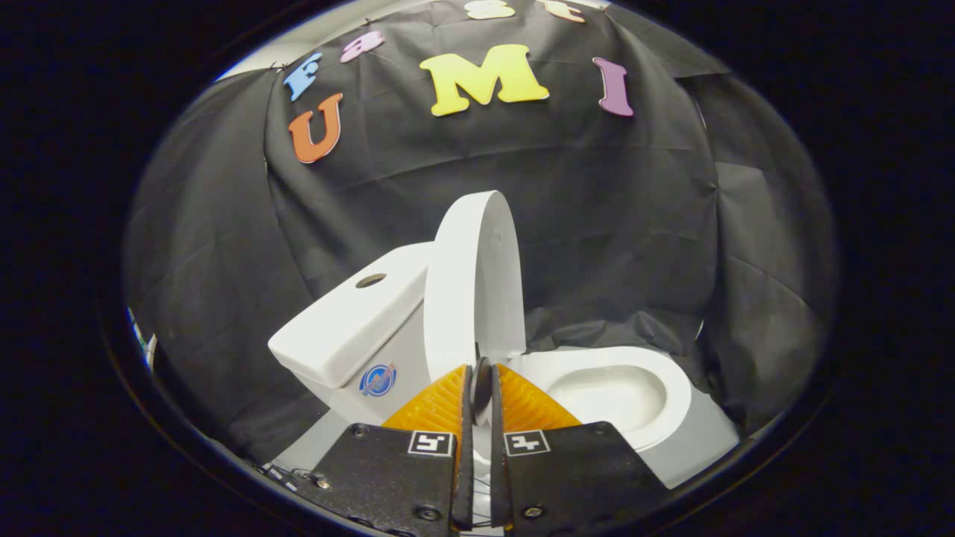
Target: Open the toilet lid.
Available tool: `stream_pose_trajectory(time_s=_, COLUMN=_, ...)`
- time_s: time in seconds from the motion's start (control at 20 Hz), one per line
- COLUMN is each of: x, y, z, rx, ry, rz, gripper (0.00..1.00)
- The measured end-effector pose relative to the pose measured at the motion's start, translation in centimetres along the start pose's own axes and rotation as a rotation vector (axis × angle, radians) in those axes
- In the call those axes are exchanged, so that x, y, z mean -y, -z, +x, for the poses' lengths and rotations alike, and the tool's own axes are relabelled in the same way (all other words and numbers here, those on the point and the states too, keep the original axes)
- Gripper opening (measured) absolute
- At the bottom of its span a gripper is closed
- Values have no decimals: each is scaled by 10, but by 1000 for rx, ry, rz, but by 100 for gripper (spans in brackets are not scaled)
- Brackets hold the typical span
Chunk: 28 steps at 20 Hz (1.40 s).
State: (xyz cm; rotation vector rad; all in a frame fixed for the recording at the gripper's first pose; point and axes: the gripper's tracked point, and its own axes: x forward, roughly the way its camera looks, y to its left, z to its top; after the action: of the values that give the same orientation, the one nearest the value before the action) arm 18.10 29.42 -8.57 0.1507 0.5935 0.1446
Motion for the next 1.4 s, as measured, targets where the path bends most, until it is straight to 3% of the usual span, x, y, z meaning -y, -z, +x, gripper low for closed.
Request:
stream_pose_trajectory(time_s=0.9, x=-59, y=12, z=17, rx=-17, ry=-76, rz=-168, gripper=12)
stream_pose_trajectory(time_s=1.4, x=-72, y=15, z=22, rx=-7, ry=-81, rz=-188, gripper=13)
